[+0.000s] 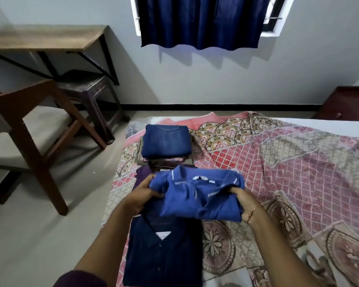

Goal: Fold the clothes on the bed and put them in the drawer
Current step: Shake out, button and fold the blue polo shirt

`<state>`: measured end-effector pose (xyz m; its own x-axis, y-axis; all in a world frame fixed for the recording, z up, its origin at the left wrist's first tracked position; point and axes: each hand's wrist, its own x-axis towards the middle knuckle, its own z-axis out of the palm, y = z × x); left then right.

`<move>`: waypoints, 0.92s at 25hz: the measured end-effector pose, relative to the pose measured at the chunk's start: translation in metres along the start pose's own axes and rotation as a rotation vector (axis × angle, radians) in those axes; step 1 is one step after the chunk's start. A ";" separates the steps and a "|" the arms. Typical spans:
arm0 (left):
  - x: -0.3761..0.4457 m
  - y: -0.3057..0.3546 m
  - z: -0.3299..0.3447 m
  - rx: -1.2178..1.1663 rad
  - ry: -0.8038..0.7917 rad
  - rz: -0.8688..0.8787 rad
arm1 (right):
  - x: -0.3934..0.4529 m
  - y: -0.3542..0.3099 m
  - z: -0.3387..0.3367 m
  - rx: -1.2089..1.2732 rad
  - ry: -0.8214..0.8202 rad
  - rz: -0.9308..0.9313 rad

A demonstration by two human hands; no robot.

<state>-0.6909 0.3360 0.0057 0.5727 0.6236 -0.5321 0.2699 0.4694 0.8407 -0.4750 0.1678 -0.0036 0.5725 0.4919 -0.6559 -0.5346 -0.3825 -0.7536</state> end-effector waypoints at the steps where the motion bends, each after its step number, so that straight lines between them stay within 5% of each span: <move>1: 0.001 -0.012 -0.005 0.059 0.017 0.016 | 0.006 0.013 0.003 -0.027 0.015 -0.011; 5: 0.010 -0.064 -0.015 0.136 0.106 -0.103 | 0.018 0.048 0.001 -0.157 0.038 0.016; 9: 0.013 -0.100 -0.002 -0.030 0.181 -0.271 | 0.043 0.075 -0.012 -0.261 0.025 0.093; 18: 0.049 -0.087 -0.013 0.075 0.451 0.119 | 0.098 0.057 0.021 -0.181 -0.136 0.123; 23: 0.027 -0.115 -0.047 0.170 0.555 0.070 | 0.087 0.105 0.045 -0.145 -0.152 0.274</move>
<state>-0.7429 0.3280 -0.1096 0.1144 0.9052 -0.4094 0.3927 0.3373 0.8556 -0.5095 0.2057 -0.1378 0.3146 0.4623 -0.8290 -0.5553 -0.6187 -0.5557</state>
